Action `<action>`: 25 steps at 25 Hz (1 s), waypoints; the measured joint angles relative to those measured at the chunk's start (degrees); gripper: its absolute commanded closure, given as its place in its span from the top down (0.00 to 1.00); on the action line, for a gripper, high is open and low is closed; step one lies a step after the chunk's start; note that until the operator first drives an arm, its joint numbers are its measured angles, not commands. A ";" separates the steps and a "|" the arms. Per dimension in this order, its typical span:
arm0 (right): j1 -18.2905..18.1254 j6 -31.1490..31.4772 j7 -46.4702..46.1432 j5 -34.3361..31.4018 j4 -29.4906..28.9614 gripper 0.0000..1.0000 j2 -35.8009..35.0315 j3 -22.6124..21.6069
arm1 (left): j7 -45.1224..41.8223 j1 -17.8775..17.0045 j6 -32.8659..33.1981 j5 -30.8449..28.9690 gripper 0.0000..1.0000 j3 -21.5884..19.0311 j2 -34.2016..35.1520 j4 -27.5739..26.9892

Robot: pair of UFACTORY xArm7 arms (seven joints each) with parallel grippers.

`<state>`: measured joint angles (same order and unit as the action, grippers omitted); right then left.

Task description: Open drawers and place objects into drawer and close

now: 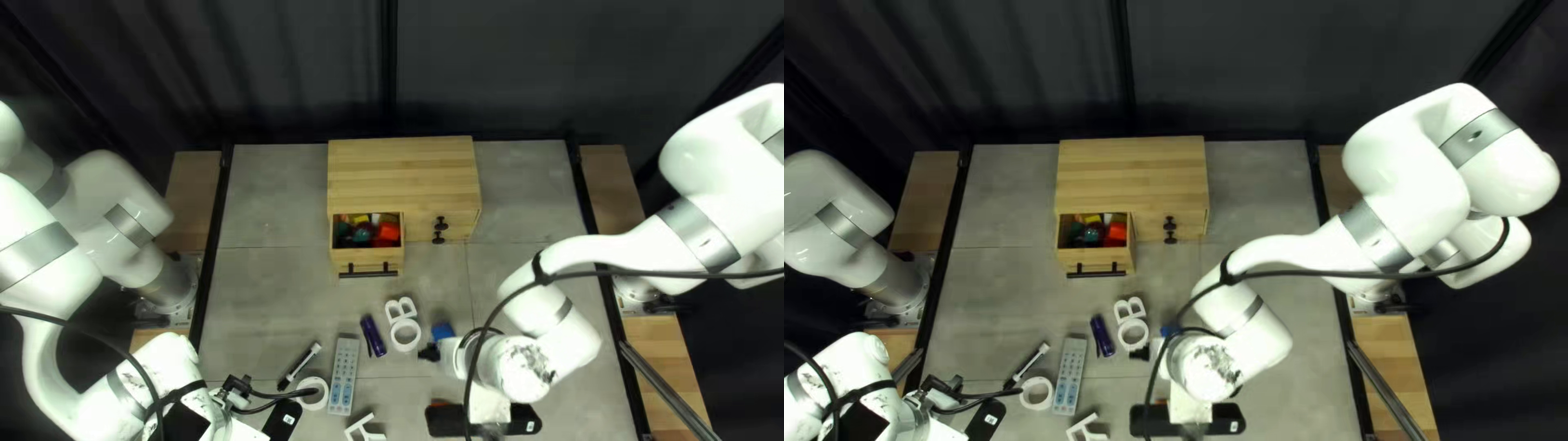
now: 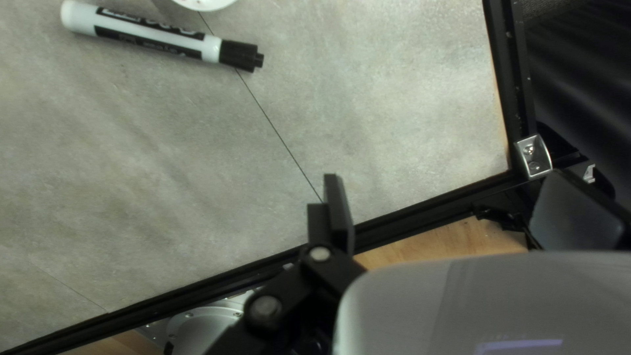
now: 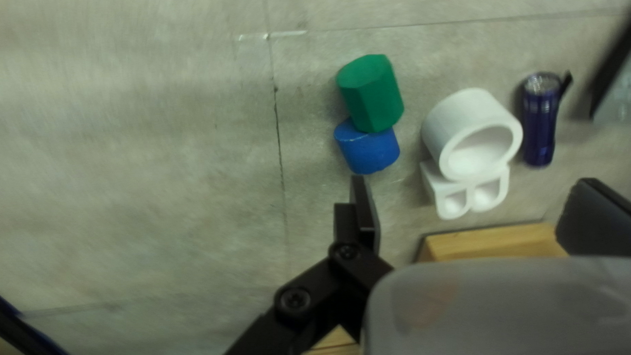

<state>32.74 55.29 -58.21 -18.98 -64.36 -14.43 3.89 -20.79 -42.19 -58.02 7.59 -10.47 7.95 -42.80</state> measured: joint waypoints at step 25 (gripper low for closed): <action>-4.00 -6.50 -6.47 6.08 -0.35 1.00 -8.56 -1.07 | 0.00 0.00 0.00 0.00 1.00 0.00 0.00 0.00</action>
<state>28.74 48.79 -64.67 -12.91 -64.71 -23.00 2.82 -20.79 -42.19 -58.02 7.59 -10.47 7.95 -42.80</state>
